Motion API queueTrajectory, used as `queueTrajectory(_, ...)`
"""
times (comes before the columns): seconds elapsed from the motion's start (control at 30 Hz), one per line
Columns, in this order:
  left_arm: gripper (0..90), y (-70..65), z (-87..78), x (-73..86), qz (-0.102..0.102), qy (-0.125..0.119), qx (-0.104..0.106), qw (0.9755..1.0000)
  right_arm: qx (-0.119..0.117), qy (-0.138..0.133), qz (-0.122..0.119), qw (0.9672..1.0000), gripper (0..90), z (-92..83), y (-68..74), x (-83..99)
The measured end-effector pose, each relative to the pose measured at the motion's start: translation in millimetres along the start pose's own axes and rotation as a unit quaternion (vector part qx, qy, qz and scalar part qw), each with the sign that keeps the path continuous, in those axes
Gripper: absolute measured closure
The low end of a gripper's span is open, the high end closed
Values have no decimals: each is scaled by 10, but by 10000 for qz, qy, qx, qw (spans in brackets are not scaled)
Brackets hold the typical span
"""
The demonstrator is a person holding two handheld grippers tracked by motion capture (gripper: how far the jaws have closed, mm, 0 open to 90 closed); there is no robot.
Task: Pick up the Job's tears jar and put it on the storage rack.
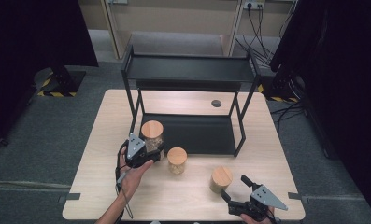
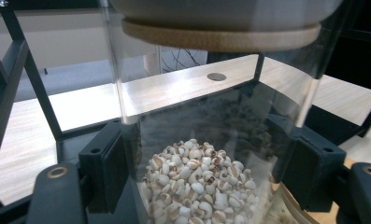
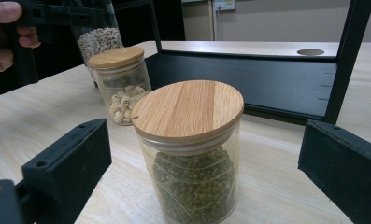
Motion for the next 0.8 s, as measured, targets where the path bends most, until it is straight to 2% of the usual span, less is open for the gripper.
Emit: queueTrajectory(0.8, 252, -69, 393, -122, 46, -38, -251, 9997, -4, -41, 55, 10000, 28, -10, -12, -2)
Point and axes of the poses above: each handheld gripper's, and its own axes: z roughly forward along the jaws, x roughly out of its underside, y roughly to its left, the point moved 9 cm from there along z, roughly forward along the jaws, and after that the axes turned 14 degrees about -x, right-handed, at the moved point
